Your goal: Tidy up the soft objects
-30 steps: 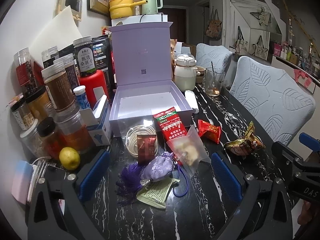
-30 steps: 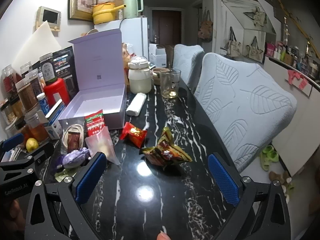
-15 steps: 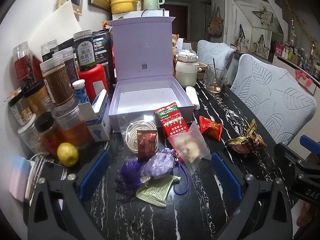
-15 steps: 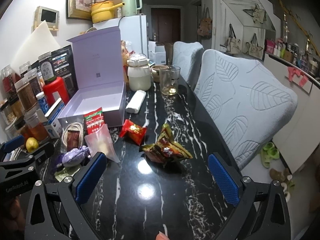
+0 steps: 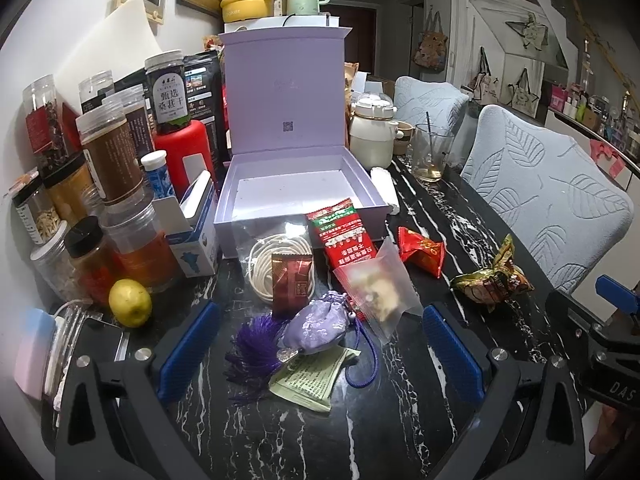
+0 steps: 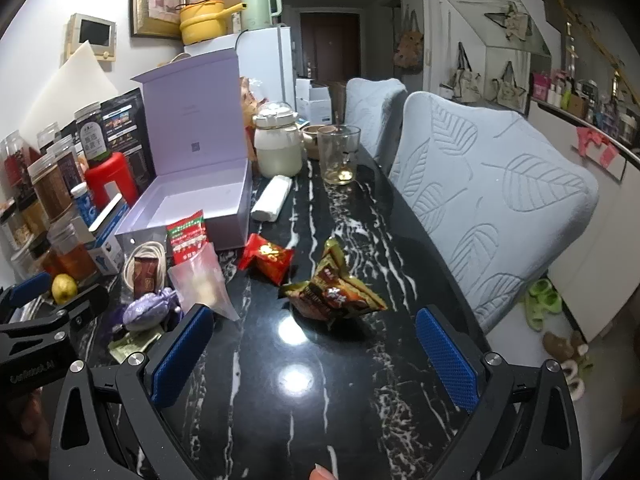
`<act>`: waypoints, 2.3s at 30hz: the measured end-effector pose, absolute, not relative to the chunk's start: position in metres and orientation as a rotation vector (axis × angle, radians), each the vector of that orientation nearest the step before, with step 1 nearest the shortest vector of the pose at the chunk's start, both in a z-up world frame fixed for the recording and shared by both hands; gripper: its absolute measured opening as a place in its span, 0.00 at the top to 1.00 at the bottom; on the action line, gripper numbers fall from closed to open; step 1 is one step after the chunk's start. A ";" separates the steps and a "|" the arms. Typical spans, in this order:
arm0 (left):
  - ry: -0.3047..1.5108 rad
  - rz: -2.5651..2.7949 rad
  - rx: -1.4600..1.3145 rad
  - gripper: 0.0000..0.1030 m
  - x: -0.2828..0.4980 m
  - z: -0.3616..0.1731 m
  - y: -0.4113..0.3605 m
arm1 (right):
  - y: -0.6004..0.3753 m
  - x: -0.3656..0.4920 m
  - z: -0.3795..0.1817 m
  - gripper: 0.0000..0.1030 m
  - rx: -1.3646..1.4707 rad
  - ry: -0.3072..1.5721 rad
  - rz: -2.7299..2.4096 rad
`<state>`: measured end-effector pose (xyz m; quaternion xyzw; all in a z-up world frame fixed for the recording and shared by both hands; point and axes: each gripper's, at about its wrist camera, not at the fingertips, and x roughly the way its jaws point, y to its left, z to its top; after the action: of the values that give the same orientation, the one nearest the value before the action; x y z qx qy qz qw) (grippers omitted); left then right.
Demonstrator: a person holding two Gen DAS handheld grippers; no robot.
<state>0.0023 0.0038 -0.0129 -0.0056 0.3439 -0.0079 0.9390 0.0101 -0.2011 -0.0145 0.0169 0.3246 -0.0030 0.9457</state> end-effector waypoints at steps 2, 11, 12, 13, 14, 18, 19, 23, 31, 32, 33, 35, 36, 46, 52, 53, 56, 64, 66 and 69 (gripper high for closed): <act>0.711 -0.010 -0.008 0.00 0.004 -0.016 0.005 | -0.201 0.011 -0.017 0.00 0.038 0.666 0.009; 0.738 -0.001 -0.011 0.00 0.005 -0.033 0.017 | -0.202 0.018 -0.037 0.00 0.082 0.704 0.060; 0.742 -0.002 -0.015 0.00 0.005 -0.036 0.019 | -0.202 0.018 -0.039 0.00 0.084 0.706 0.066; 0.748 -0.005 -0.019 0.00 0.006 -0.038 0.020 | -0.201 0.019 -0.042 0.00 0.086 0.711 0.074; 0.755 -0.009 -0.024 0.00 0.006 -0.041 0.022 | -0.200 0.021 -0.044 0.00 0.087 0.715 0.082; 0.795 -0.033 -0.051 0.00 0.009 -0.055 0.028 | -0.195 0.026 -0.055 0.00 0.090 0.741 0.114; 0.806 -0.037 -0.057 0.00 0.009 -0.059 0.029 | -0.194 0.028 -0.057 0.00 0.090 0.747 0.119; 0.839 -0.055 -0.059 0.00 0.008 -0.072 0.031 | -0.190 0.033 -0.067 0.00 0.089 0.777 0.141; 0.878 -0.083 -0.103 0.00 0.009 -0.090 0.040 | -0.189 0.039 -0.081 0.00 0.101 0.813 0.166; 0.866 -0.083 -0.103 0.00 0.010 -0.087 0.041 | -0.189 0.040 -0.082 0.00 0.103 0.815 0.166; 0.858 -0.083 -0.101 0.00 0.010 -0.085 0.042 | -0.190 0.040 -0.083 0.00 0.103 0.817 0.166; 0.842 -0.081 -0.095 0.00 0.012 -0.081 0.043 | -0.189 0.042 -0.086 0.00 0.101 0.822 0.167; 0.835 -0.081 -0.093 0.00 0.014 -0.080 0.043 | -0.189 0.043 -0.086 0.00 0.100 0.824 0.167; 0.861 -0.129 -0.142 0.00 0.044 -0.086 0.038 | -0.194 0.054 -0.094 0.00 0.113 0.845 0.175; 0.902 -0.141 -0.168 0.08 0.066 -0.099 0.033 | -0.200 0.062 -0.095 0.00 0.108 0.836 0.186; 0.906 -0.145 -0.168 0.09 0.068 -0.100 0.032 | -0.201 0.064 -0.094 0.00 0.098 0.834 0.180; 0.925 -0.154 -0.170 0.14 0.077 -0.107 0.028 | -0.202 0.069 -0.095 0.00 0.084 0.836 0.166; 0.918 -0.148 -0.107 0.46 0.086 -0.113 0.019 | -0.210 0.076 -0.101 0.00 0.100 0.859 0.155; 0.916 -0.152 -0.108 0.51 0.087 -0.112 0.019 | -0.211 0.076 -0.102 0.00 0.107 0.862 0.154; 0.887 -0.163 -0.090 0.53 0.085 -0.107 0.017 | -0.210 0.075 -0.102 0.00 0.107 0.863 0.157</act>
<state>0.0848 0.0168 -0.1071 -0.0434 0.4286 -0.0785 0.8990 0.0753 -0.2104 -0.1016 0.0516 0.4174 0.0759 0.9041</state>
